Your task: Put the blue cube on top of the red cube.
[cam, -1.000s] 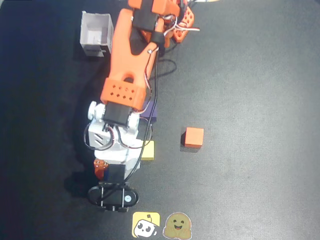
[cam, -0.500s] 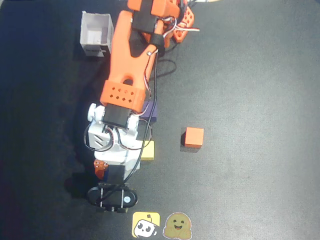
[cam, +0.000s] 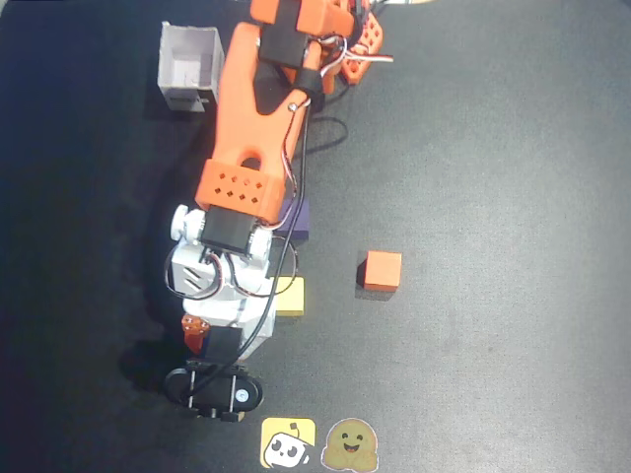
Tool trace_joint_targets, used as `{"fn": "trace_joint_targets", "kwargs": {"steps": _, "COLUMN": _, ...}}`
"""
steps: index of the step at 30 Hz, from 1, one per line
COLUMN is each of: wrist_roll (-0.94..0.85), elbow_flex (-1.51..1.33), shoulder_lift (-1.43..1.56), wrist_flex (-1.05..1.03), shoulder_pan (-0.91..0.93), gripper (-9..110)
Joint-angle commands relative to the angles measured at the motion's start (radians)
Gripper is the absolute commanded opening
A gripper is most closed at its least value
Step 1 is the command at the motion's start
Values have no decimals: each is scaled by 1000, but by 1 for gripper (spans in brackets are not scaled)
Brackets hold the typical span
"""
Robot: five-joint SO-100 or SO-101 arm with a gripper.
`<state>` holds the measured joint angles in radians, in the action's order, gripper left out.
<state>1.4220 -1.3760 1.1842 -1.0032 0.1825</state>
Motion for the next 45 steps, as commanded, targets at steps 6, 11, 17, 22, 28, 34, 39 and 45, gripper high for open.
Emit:
{"fn": "trace_joint_targets", "kwargs": {"steps": 6, "wrist_roll": 25, "elbow_flex": 48, "shoulder_lift": 6, "wrist_flex": 8, "shoulder_pan": 14, "gripper": 19}}
{"fn": "trace_joint_targets", "kwargs": {"steps": 11, "wrist_roll": 37, "elbow_flex": 48, "shoulder_lift": 9, "wrist_flex": 6, "shoulder_pan": 18, "gripper": 20}}
{"fn": "trace_joint_targets", "kwargs": {"steps": 17, "wrist_roll": 52, "elbow_flex": 46, "shoulder_lift": 28, "wrist_flex": 5, "shoulder_pan": 15, "gripper": 21}}
{"fn": "trace_joint_targets", "kwargs": {"steps": 22, "wrist_roll": 84, "elbow_flex": 44, "shoulder_lift": 46, "wrist_flex": -2, "shoulder_pan": 6, "gripper": 21}}
{"fn": "trace_joint_targets", "kwargs": {"steps": 28, "wrist_roll": 121, "elbow_flex": 41, "shoulder_lift": 58, "wrist_flex": -2, "shoulder_pan": -6, "gripper": 21}}
{"fn": "trace_joint_targets", "kwargs": {"steps": 34, "wrist_roll": 133, "elbow_flex": 38, "shoulder_lift": 69, "wrist_flex": 2, "shoulder_pan": -17, "gripper": 22}}
{"fn": "trace_joint_targets", "kwargs": {"steps": 39, "wrist_roll": 133, "elbow_flex": 38, "shoulder_lift": 89, "wrist_flex": 0, "shoulder_pan": -15, "gripper": 22}}
{"fn": "trace_joint_targets", "kwargs": {"steps": 45, "wrist_roll": 133, "elbow_flex": 37, "shoulder_lift": 112, "wrist_flex": -2, "shoulder_pan": -12, "gripper": 22}}
